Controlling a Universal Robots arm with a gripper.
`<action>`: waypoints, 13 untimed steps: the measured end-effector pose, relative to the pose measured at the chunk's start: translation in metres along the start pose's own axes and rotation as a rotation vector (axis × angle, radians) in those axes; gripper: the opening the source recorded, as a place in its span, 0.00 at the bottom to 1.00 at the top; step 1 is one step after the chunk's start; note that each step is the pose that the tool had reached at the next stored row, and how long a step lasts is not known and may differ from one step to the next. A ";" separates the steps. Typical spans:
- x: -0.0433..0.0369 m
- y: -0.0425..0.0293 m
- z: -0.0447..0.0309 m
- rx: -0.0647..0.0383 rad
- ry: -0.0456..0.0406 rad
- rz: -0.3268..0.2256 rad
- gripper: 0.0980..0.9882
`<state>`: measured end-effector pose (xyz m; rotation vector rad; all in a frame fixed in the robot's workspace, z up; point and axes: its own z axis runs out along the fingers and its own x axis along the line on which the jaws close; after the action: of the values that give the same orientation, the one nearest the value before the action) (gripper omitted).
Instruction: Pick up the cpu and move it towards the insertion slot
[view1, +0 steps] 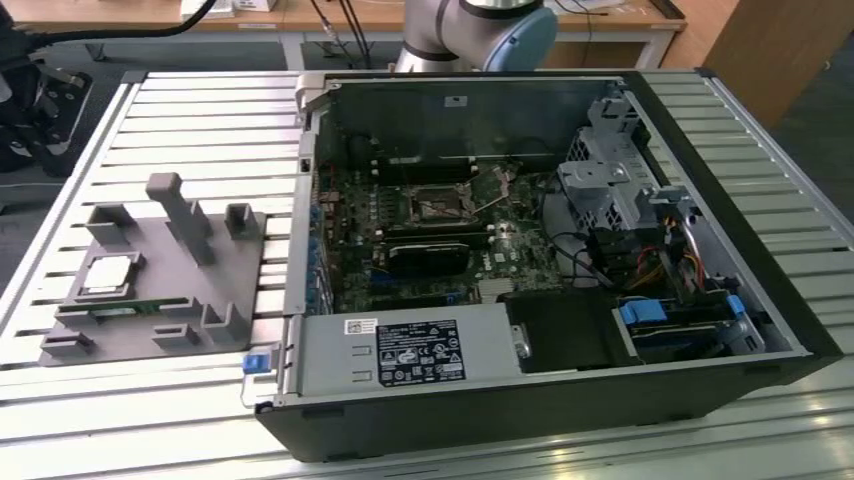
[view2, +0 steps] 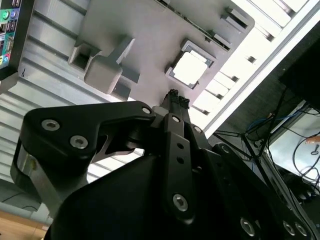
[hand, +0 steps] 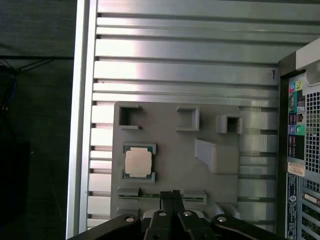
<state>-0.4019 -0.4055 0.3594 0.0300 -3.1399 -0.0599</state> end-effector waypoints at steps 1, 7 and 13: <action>0.0022 0.0000 0.0005 0.000 -0.0001 0.000 0.01; 0.0201 0.0003 0.0031 0.000 -0.0001 0.000 0.01; 0.0363 0.0005 0.0059 0.000 -0.0002 0.000 0.01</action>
<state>-0.4382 -0.4055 0.3535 0.0301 -3.1401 -0.0596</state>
